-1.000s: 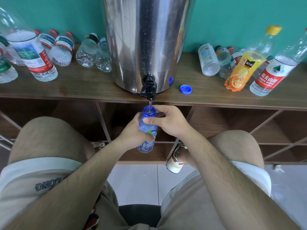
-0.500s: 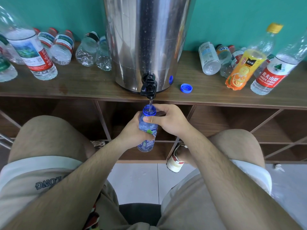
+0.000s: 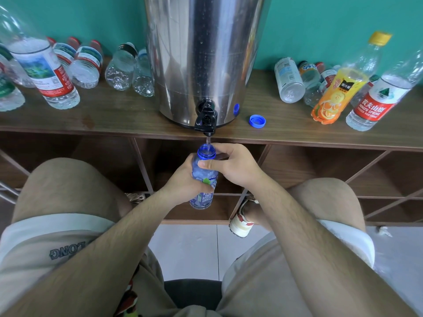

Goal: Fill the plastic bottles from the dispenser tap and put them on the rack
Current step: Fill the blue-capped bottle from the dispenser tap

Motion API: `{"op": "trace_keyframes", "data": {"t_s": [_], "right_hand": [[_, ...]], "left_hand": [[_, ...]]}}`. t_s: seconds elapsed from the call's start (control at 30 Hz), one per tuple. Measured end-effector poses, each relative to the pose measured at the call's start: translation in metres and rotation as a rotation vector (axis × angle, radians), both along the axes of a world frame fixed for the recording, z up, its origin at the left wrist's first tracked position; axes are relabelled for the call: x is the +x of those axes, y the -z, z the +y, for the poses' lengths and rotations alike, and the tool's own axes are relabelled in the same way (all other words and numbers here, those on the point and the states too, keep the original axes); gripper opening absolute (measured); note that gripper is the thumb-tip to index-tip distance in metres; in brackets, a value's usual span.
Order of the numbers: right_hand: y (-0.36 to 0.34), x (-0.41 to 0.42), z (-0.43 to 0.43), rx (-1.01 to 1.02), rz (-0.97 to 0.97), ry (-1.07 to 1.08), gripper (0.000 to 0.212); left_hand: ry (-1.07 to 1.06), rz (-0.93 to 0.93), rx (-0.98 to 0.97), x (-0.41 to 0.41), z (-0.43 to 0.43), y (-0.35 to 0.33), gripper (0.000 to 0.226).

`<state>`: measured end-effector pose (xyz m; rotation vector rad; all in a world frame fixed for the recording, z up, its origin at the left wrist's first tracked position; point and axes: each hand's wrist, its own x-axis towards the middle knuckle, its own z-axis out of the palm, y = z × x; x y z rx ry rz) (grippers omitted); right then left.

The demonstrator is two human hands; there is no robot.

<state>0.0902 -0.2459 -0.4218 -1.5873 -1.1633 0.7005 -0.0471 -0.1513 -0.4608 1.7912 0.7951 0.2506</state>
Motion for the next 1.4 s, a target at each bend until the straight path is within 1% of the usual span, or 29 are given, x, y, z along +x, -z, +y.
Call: {"op": "trace_keyframes", "data": {"t_s": [0.17, 0.27, 0.4, 0.53, 0.6, 0.73, 1.2, 1.4], "right_hand": [[0.000, 0.000, 0.000, -0.009, -0.004, 0.002, 0.024], [0.000, 0.000, -0.001, -0.010, -0.018, -0.005, 0.023], [0.000, 0.000, 0.000, -0.019, -0.025, -0.004, 0.026], [0.001, 0.001, 0.000, -0.020, -0.015, -0.001, 0.024], [0.001, 0.001, 0.000, -0.021, -0.018, -0.003, 0.024], [0.002, 0.002, 0.000, -0.036, -0.010, 0.004, 0.023], [0.001, 0.002, 0.001, -0.028, -0.019, 0.056, 0.028], [0.002, 0.001, 0.002, -0.032, -0.021, 0.075, 0.028]], "left_hand": [[-0.001, -0.014, -0.017, 0.000, 0.001, 0.003, 0.091], [-0.007, -0.031, 0.005, -0.003, 0.002, 0.006, 0.090], [-0.020, -0.030, -0.026, 0.001, 0.001, 0.006, 0.084], [-0.008, -0.018, -0.014, 0.002, 0.000, 0.004, 0.088], [-0.012, -0.029, -0.017, 0.001, 0.000, 0.004, 0.084], [-0.005, -0.031, 0.033, -0.005, 0.001, 0.003, 0.087], [-0.007, -0.022, 0.073, 0.000, -0.005, -0.010, 0.088], [-0.015, -0.010, 0.114, 0.001, -0.010, -0.019, 0.079]]}}
